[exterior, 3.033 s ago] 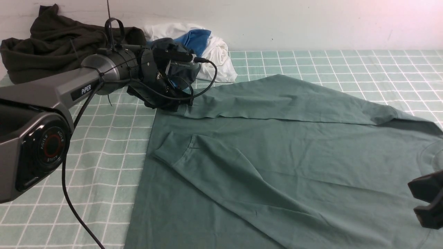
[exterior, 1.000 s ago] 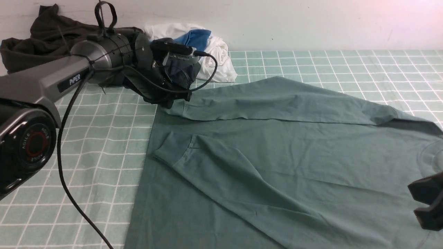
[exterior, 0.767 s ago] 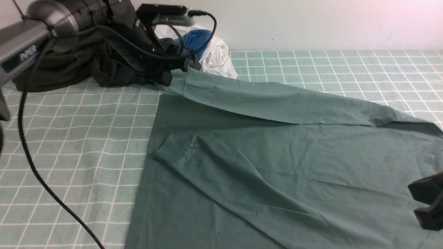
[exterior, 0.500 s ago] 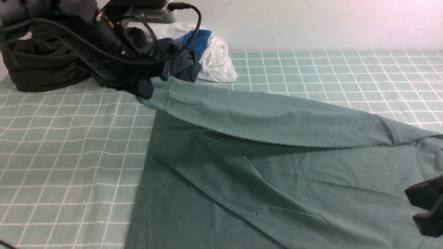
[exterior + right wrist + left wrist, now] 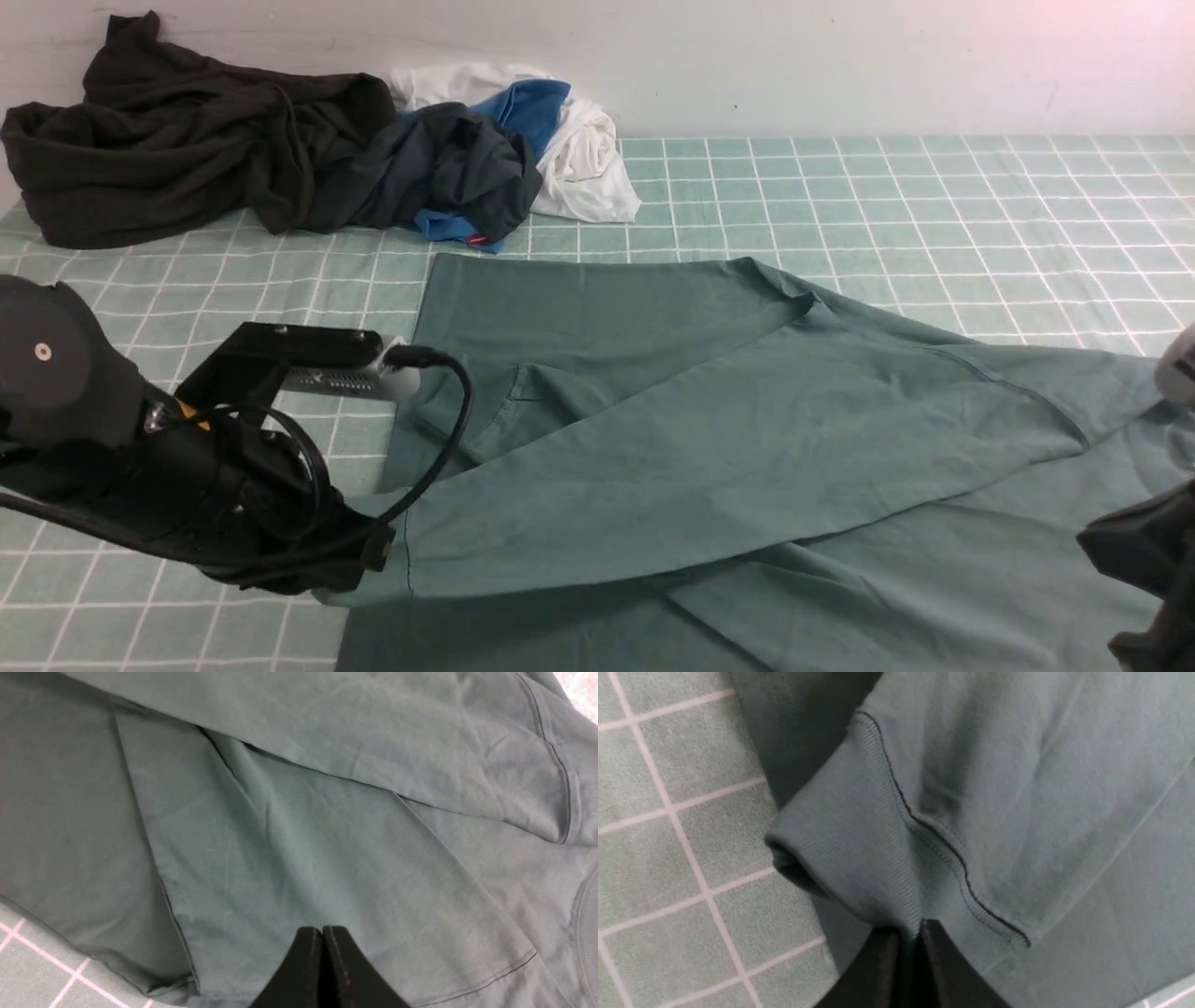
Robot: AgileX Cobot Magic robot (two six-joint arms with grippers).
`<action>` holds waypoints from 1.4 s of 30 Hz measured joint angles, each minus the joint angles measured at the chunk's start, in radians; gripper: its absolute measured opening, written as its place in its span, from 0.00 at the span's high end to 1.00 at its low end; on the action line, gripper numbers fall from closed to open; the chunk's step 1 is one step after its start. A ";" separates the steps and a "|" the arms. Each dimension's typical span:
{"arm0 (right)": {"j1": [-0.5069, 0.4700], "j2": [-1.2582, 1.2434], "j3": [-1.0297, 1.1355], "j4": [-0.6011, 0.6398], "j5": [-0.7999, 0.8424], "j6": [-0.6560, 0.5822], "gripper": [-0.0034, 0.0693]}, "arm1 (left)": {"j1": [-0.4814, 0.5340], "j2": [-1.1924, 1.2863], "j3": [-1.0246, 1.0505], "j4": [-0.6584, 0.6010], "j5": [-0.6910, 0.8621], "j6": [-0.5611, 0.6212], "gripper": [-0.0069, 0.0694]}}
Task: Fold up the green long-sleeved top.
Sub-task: Use the left arm to drag and drop the cuff onto the cuff closest to the left arm, then use both arms simultaneously to clamp the lower edge of the clothing fabric
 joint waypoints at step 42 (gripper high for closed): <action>0.000 0.000 -0.006 0.097 0.171 -0.019 0.97 | -0.511 0.226 0.070 0.460 0.089 0.106 0.51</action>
